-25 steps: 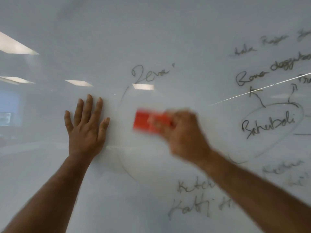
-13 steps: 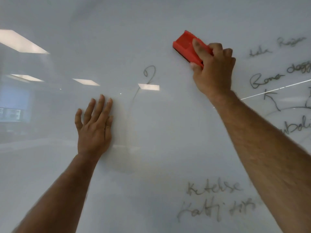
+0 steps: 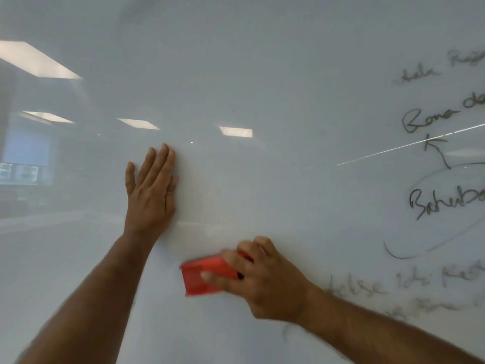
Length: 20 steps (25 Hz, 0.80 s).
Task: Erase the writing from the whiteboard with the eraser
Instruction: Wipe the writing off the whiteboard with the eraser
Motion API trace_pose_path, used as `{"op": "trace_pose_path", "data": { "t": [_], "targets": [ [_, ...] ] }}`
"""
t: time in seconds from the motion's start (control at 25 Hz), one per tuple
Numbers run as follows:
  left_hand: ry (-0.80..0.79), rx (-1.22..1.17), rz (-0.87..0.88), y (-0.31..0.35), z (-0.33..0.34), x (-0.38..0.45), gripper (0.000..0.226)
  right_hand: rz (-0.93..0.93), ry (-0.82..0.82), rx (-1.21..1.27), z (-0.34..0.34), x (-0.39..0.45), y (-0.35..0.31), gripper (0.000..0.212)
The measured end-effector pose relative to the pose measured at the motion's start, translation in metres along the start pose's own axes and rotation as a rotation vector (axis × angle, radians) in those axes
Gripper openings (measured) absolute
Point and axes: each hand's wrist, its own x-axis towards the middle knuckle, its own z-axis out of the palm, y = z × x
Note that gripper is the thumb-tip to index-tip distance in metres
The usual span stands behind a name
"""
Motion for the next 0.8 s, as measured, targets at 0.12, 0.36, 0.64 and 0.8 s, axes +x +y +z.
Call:
{"op": "trace_pose_path", "data": {
  "t": [0.12, 0.36, 0.64, 0.8],
  "targets": [
    [-0.009, -0.003, 0.0, 0.0, -0.001, 0.0, 0.05, -0.162, -0.037, -0.045, -0.003, -0.019, 0.0, 0.062],
    [0.018, 0.023, 0.009, -0.002, 0.005, -0.002, 0.049, 0.366, 0.289, -0.158, -0.057, 0.013, 0.121, 0.057],
    [0.036, 0.114, -0.001, 0.022, 0.009, -0.003, 0.056, 0.82, 0.395, -0.11, -0.072, -0.008, 0.151, 0.057],
    [0.022, 0.105, 0.16, 0.067, 0.018, 0.013, 0.057, 0.587, 0.287, -0.055, -0.044, -0.057, 0.064, 0.058]
  ]
}}
